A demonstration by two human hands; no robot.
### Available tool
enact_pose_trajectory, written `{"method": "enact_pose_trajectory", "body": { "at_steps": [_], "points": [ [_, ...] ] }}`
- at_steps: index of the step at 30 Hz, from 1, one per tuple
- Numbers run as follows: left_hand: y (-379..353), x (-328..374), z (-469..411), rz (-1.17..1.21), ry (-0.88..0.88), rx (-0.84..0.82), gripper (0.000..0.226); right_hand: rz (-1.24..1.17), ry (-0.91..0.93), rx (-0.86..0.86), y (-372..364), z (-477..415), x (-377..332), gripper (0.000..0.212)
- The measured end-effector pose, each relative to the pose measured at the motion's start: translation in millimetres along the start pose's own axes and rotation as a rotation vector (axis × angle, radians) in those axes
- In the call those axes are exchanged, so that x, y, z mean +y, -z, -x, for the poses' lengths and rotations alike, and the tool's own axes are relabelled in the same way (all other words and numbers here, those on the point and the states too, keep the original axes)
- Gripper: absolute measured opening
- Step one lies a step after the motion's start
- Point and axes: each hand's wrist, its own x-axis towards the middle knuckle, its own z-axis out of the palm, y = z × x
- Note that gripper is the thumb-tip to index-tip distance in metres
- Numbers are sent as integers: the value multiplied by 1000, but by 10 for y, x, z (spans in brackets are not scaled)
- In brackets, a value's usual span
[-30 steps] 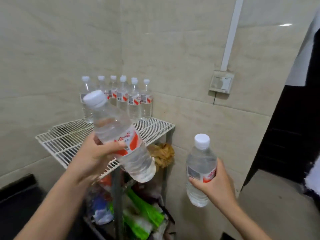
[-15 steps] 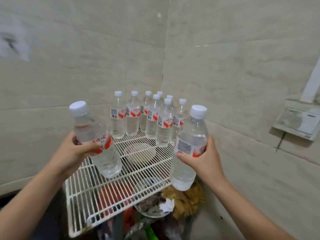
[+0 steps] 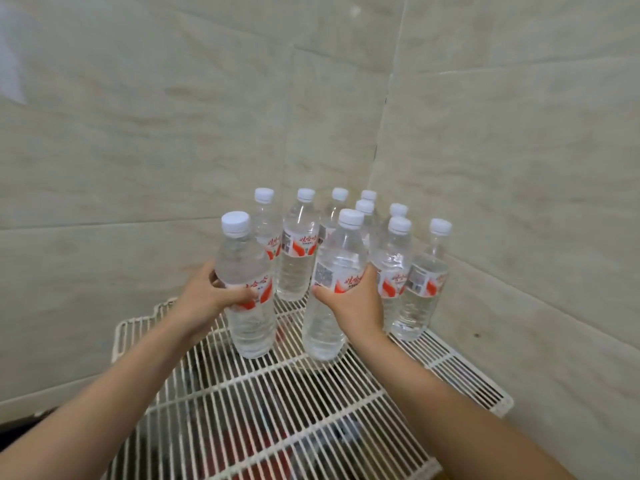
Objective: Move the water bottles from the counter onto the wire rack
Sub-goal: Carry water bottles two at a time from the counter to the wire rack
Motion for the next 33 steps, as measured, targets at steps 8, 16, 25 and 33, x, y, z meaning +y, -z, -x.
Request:
{"method": "enact_pose_trajectory", "body": {
  "at_steps": [8, 16, 25, 33],
  "points": [
    [-6, 3, -182, -72, 22, 94, 55, 67, -38, 3, -408, -508, 37, 85],
    [-216, -4, -298, -154, 48, 118, 44, 73, 55, -37, -471, -544, 152, 91],
    [-507, 39, -529, -216, 80, 40, 52, -53, 142, -344, -245, -478, 549, 87],
    [-570, 97, -426, -348, 131, 51, 60, -133, 103, -378, -190, -237, 616, 72]
  ]
}}
